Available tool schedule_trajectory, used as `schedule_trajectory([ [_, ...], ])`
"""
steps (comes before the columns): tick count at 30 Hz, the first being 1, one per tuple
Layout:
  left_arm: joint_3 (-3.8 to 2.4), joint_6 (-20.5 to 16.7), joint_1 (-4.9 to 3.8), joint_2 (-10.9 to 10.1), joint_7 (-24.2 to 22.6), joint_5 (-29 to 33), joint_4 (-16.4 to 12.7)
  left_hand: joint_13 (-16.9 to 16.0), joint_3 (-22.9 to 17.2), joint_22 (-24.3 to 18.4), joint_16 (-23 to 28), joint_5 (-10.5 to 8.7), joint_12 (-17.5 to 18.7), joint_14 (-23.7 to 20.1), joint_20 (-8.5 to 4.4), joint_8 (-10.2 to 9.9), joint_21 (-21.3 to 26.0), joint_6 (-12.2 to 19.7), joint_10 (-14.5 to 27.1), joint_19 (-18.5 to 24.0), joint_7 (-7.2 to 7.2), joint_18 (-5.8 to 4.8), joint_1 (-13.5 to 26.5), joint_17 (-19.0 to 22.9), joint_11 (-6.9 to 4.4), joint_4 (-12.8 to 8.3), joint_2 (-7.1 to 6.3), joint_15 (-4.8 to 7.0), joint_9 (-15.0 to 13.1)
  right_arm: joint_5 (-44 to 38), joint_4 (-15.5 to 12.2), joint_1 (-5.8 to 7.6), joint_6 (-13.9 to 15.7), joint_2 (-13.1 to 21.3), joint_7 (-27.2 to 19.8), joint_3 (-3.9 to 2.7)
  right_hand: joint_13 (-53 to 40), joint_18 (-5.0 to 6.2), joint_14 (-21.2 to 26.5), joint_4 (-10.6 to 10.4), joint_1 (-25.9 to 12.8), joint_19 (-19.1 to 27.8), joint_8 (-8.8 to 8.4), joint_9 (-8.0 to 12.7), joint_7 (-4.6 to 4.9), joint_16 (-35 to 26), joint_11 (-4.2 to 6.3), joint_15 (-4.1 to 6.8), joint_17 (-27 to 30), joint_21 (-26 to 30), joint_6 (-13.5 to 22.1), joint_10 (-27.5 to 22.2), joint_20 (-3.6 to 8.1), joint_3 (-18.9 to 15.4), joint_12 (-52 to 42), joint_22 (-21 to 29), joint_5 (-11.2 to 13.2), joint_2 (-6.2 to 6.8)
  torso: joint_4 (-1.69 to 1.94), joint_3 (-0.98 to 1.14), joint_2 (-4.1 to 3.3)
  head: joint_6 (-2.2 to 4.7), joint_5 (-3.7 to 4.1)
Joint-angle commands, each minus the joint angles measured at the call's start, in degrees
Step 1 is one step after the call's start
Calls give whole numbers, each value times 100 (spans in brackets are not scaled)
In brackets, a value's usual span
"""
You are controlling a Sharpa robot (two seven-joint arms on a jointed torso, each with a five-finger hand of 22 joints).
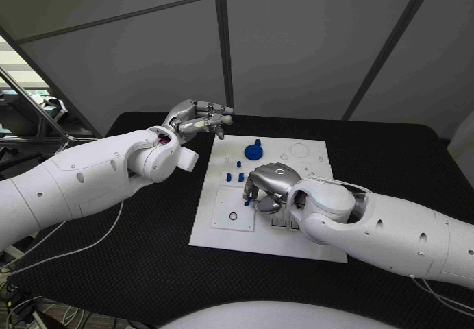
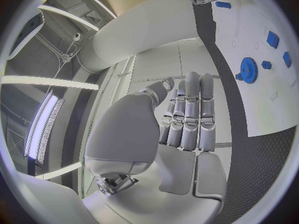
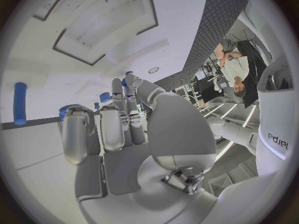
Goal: Assemble the parts on the task board
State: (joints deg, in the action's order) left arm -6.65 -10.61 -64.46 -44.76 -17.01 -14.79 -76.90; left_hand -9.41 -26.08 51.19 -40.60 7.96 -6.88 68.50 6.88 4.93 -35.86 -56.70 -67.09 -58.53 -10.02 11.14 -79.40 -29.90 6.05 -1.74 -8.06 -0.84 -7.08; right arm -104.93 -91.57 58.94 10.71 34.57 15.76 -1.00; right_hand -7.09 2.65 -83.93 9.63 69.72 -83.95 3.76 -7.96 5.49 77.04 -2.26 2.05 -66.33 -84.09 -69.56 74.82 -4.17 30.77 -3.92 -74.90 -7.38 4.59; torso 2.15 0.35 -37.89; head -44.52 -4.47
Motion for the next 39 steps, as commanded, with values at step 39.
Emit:
schedule_trajectory([
  [39,-4,75,-9,13,14,28,-6,-8,1,-7,36,16,14,16,27,-37,32,10,57,16,-31,-72,-4,9,7,-42,32,-44,-8,-50,-4,6,-335,-129,-51,17,32,-37,-166,-127,-108,-174,-3,-13,-10,-38,12,51,79,16,4,-32,51,-11,34,-475,190,137,2,-2,-2,-21,6],
])
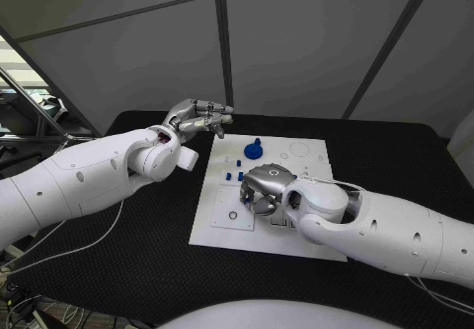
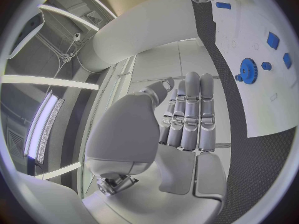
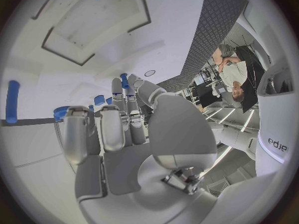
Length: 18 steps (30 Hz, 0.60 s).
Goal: Assemble the parts on the task board
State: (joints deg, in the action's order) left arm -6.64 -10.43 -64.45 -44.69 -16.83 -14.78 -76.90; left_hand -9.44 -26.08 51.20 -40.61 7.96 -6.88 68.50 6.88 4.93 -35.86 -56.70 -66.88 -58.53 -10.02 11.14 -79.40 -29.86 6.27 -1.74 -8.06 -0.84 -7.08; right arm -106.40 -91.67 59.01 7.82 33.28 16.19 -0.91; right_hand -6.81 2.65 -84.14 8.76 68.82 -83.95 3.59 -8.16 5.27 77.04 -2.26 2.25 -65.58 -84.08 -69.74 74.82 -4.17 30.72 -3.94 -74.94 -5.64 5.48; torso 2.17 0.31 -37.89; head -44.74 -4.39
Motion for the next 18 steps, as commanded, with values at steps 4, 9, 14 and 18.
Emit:
schedule_trajectory([
  [4,-5,61,-9,6,4,27,-4,-5,1,-9,36,16,14,16,27,-37,33,10,37,16,-31,-72,-4,6,-15,-42,32,-44,-8,134,10,-1,-19,-2,-120,8,13,-36,-143,-54,-21,-169,4,13,21,-41,4,25,8,22,53,-61,49,4,41,-463,34,72,-5,2,-2,0,-14],
  [9,-5,70,-9,6,13,27,-4,-9,3,-11,44,17,16,17,28,-41,38,12,43,16,-33,-73,-2,9,-13,-43,38,-46,-9,174,43,-1,8,-4,-108,9,105,-11,-120,-113,-62,-115,-16,103,134,-91,-106,-61,98,101,383,-412,-6,66,54,-339,63,219,-3,0,1,-3,-10],
  [14,-5,80,-10,5,25,27,-5,-9,4,-12,46,17,17,16,29,-43,40,14,46,16,-34,-73,-1,10,-12,-43,38,-47,-9,189,78,-1,182,-1,-87,9,224,72,-34,-144,-32,52,-5,196,91,-311,-237,-176,463,356,659,-909,-117,84,46,59,83,391,-1,0,-2,-2,-4],
  [18,-5,89,-10,5,34,27,-3,-11,6,-13,51,16,18,14,30,-46,43,18,51,18,-36,-73,2,12,-10,-44,37,-48,-8,192,79,-1,409,6,-117,10,245,120,-12,-155,4,143,1,216,77,-377,-267,-200,569,502,690,-1023,-152,53,41,283,86,438,-2,4,0,8,-5],
])
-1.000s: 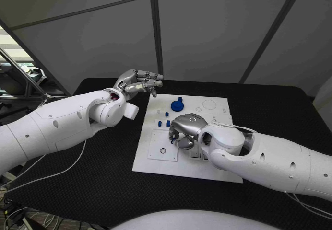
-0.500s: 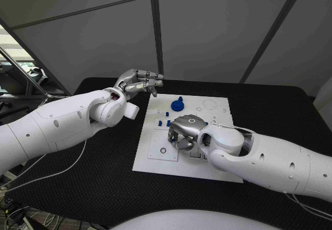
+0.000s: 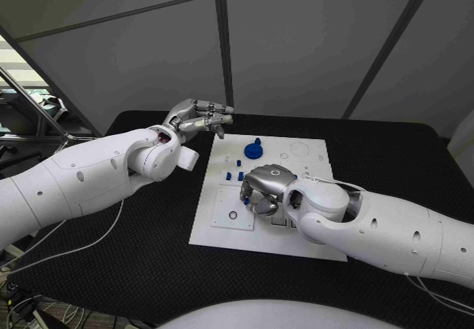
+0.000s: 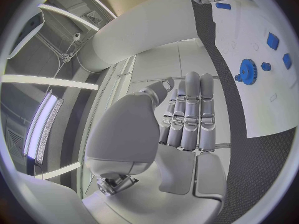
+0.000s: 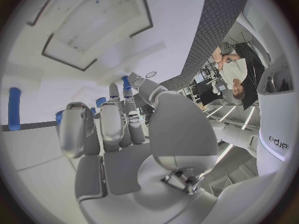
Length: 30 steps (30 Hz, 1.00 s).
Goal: Assemble the parts on the task board
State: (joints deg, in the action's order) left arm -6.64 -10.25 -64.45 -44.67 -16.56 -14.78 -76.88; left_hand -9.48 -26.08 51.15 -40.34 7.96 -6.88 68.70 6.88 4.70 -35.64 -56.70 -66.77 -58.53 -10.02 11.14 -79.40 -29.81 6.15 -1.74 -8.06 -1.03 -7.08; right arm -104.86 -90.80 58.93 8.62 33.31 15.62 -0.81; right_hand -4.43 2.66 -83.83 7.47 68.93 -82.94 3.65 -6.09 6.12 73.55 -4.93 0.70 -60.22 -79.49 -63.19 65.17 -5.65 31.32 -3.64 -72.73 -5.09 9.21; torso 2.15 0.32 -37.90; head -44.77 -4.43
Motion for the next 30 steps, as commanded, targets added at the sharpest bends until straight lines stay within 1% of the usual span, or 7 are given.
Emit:
schedule_trajectory([
  [1,-5,73,-10,4,9,27,-4,-6,7,-7,24,16,18,-6,29,-23,20,18,39,17,-36,-73,2,7,2,-44,37,-29,-8,38,-10,8,377,5,-72,-1,8,120,-43,-26,-4,44,-4,9,-10,-30,-1,-46,36,46,37,-61,-4,-10,11,66,30,69,0,3,1,11,0],
  [11,-5,97,-9,9,23,27,4,-8,9,-9,31,15,21,-9,31,-28,25,23,46,20,-38,-74,3,10,4,-45,36,-31,-7,66,-131,6,856,129,-217,-2,3,118,-51,-37,2,34,4,13,-16,-19,1,-49,18,41,30,-52,-13,-29,-8,53,30,85,-1,9,4,32,8],
  [15,-4,104,-9,10,25,27,9,-8,9,-9,31,15,21,-9,31,-28,25,23,46,20,-38,-74,3,10,4,-45,36,-31,-7,169,-310,6,1028,336,-262,-5,-7,123,-55,-52,2,35,9,16,-6,-22,10,-45,27,53,17,-20,-15,-47,-26,71,31,102,-4,5,5,63,32],
  [19,-2,110,-8,2,29,27,8,-8,9,-9,31,15,21,-9,31,-28,25,23,46,20,-38,-74,3,10,4,-45,36,-31,-7,341,-544,13,976,692,-196,-17,-11,123,-53,-54,6,32,7,21,-22,-33,13,-42,50,57,22,-9,-14,-71,-31,75,33,140,-2,-1,10,101,59],
  [20,-1,111,-8,-3,31,27,7,-9,9,-10,34,15,21,-11,32,-29,27,24,48,21,-39,-74,3,11,5,-46,37,-32,-7,386,-587,23,938,789,-164,-31,-12,121,-54,-53,10,27,7,22,-25,-33,15,-41,50,51,20,-3,-14,-72,-33,65,32,143,-5,-4,13,113,75],
  [27,5,116,-8,-22,37,27,8,-10,10,-11,38,15,22,-13,32,-31,30,26,50,23,-39,-74,3,12,6,-47,37,-33,-7,581,-599,99,706,1289,15,-308,-2,151,-49,-25,85,82,-5,48,-72,-60,7,-46,100,151,63,-46,-14,-122,-9,213,33,243,-17,1,10,200,145],
  [30,7,119,-8,-17,37,27,15,-10,10,-11,38,15,22,-13,32,-31,30,26,50,23,-39,-74,3,12,6,-47,37,-33,-7,602,-524,119,645,1382,53,-368,25,170,-39,-26,136,123,-10,88,-104,-99,-16,-66,168,229,144,-152,-32,-195,3,324,45,293,-8,6,6,223,160],
])
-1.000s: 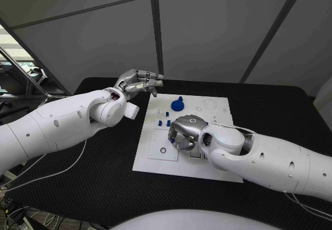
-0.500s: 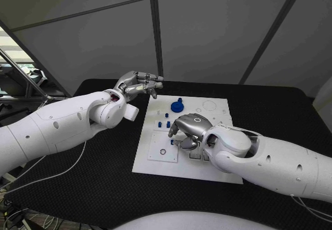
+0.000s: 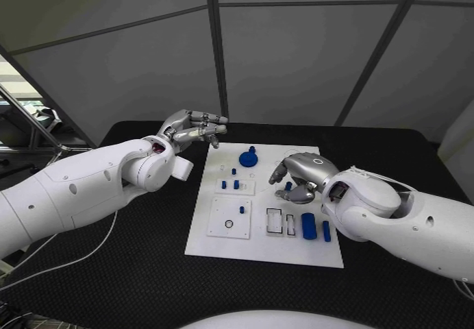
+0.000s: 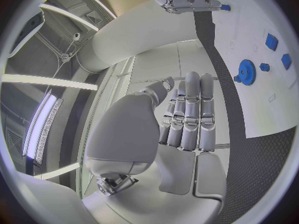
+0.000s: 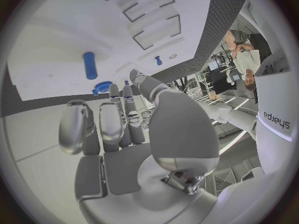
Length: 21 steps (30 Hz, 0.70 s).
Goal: Assemble the parts on the task board
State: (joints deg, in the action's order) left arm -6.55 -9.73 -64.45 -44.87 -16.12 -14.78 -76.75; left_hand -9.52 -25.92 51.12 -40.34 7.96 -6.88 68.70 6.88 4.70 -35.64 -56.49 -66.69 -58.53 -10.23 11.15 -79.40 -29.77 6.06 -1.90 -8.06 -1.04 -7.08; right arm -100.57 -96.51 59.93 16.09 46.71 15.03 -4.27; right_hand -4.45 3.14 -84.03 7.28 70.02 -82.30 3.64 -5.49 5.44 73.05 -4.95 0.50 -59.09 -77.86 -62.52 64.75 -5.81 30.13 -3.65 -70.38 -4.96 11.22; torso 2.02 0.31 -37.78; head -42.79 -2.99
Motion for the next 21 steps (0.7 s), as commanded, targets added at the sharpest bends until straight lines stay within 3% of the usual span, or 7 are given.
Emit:
schedule_trajectory([
  [1,-1,68,-8,5,-8,26,4,-6,-7,-7,38,15,22,-13,32,-31,30,4,42,23,-18,-74,2,8,15,-31,37,-32,-7,178,85,27,-136,56,123,-34,46,140,-12,-15,54,95,-6,50,-43,-75,-32,-62,98,131,107,-182,-31,-118,5,186,37,100,10,7,-9,30,20],
  [15,9,87,-5,24,-3,26,10,-6,-7,-7,38,15,22,-13,32,-31,30,4,42,23,-18,-74,2,8,15,-31,37,-32,-7,112,410,57,-569,-48,224,-75,75,180,-7,-62,196,160,0,119,-97,-129,-79,-113,196,274,151,-392,-75,-296,-2,386,82,87,18,0,-17,55,47],
  [21,11,87,-5,18,0,26,11,-6,-7,-7,38,15,22,-13,32,-31,30,4,42,23,-18,-74,2,8,15,-31,37,-32,-7,94,455,57,-743,-88,256,-75,56,178,-18,-107,237,146,19,130,-44,-114,-52,-96,180,273,81,-251,-69,-288,-62,377,84,3,19,1,-20,42,41],
])
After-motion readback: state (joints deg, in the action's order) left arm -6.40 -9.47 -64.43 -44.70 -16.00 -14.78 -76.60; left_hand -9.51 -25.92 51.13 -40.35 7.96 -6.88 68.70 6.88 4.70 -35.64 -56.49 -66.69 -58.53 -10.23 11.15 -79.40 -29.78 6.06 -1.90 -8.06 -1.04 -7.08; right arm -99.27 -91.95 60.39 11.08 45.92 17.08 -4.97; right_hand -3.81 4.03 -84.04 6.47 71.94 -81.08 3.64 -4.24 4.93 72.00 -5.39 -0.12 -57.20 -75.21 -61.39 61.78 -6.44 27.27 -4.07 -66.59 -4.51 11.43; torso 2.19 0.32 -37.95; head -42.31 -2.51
